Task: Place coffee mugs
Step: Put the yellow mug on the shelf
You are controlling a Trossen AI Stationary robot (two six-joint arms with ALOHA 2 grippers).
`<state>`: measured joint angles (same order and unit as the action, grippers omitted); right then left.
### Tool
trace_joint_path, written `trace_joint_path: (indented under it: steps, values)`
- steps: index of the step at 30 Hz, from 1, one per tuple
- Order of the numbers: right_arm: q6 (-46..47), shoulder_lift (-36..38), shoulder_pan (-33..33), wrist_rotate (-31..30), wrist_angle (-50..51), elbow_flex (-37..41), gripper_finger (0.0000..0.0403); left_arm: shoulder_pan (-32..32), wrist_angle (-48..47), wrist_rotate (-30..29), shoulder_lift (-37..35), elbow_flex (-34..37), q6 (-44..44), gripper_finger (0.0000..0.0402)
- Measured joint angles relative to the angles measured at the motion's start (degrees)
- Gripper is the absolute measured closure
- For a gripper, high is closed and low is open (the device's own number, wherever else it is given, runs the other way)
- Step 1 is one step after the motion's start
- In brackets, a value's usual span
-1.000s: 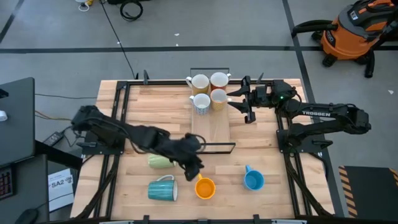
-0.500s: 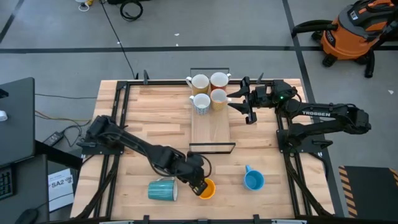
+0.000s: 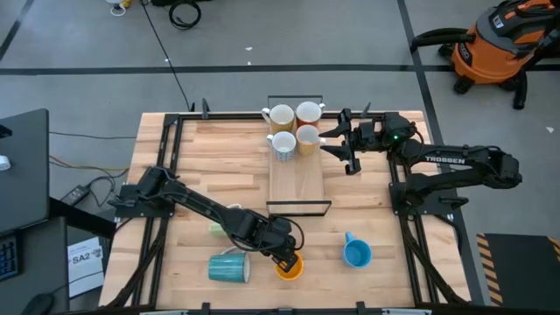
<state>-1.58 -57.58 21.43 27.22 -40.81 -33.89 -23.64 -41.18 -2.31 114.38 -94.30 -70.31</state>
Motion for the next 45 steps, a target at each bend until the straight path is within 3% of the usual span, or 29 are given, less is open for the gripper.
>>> trace_joint_path:
  steps: [11,21,26,34,45]
  values:
    - [-1.62,-0.22,0.01,-0.17,0.82,0.02,0.0242,-0.35,-0.29,0.1,0.96,-0.02,0.77,0.0271]
    - [-1.62,-0.37,0.0,-0.02,1.26,0.0,0.0242,-0.64,2.26,5.14,4.75,0.02,0.93,0.0273]
    - [-1.62,-0.39,0.0,-0.03,1.52,0.02,0.0242,-0.59,2.8,5.03,4.76,0.02,0.91,0.0297]
    - [-1.6,-0.39,0.0,-0.04,1.52,0.02,0.0242,-0.59,3.05,5.11,4.81,0.04,0.57,0.0372]
    - [-1.6,-0.39,0.0,-0.04,1.52,0.01,0.0242,-0.57,3.72,8.12,3.57,0.04,1.78,0.0369]
